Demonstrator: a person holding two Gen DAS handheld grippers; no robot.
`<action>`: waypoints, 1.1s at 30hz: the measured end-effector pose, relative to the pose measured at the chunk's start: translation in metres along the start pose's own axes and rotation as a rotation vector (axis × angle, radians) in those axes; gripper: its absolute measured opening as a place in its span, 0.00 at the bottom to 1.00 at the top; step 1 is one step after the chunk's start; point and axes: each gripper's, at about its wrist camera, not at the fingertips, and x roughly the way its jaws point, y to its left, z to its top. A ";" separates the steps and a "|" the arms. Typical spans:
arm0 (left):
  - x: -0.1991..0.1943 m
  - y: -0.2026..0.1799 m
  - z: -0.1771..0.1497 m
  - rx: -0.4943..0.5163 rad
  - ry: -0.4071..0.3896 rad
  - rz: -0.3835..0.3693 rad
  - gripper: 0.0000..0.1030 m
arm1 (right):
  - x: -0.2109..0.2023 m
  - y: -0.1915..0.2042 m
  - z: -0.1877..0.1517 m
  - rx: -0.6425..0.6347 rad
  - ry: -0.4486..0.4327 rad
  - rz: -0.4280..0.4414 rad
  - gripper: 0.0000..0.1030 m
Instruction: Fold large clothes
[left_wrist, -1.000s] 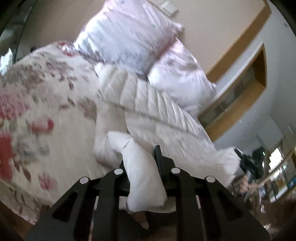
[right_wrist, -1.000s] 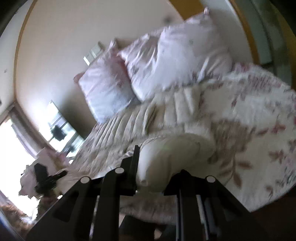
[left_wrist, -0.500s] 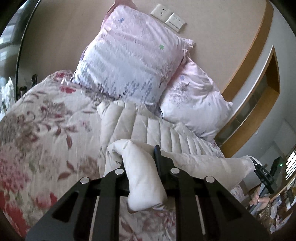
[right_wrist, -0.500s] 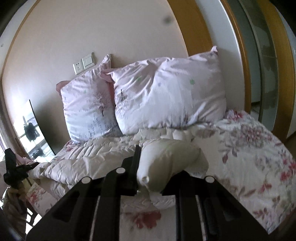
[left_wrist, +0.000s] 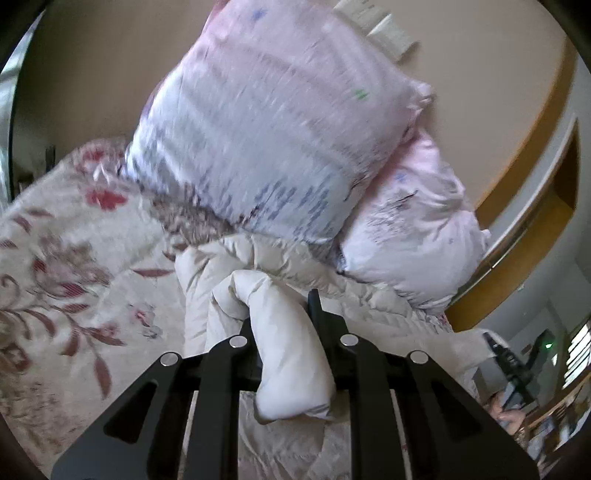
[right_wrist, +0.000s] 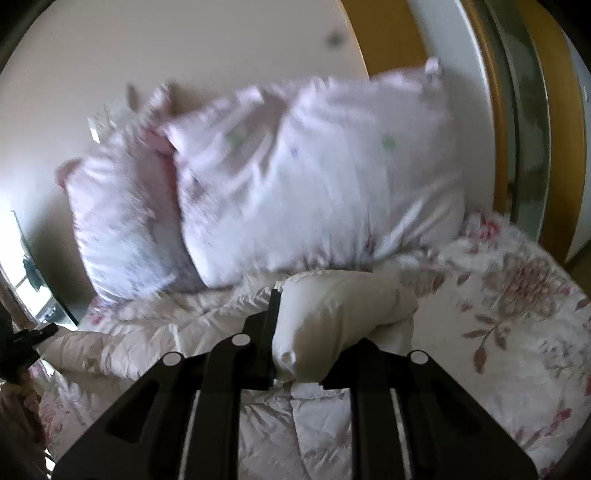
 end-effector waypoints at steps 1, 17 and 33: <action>0.007 0.003 0.001 -0.014 0.007 0.000 0.15 | 0.014 -0.002 0.000 0.011 0.020 -0.013 0.15; 0.072 0.038 0.027 -0.261 0.055 -0.133 0.30 | 0.115 -0.020 0.031 0.210 0.132 -0.002 0.61; 0.037 -0.037 0.008 0.138 -0.070 0.028 0.70 | 0.088 -0.005 0.011 0.013 0.167 -0.092 0.35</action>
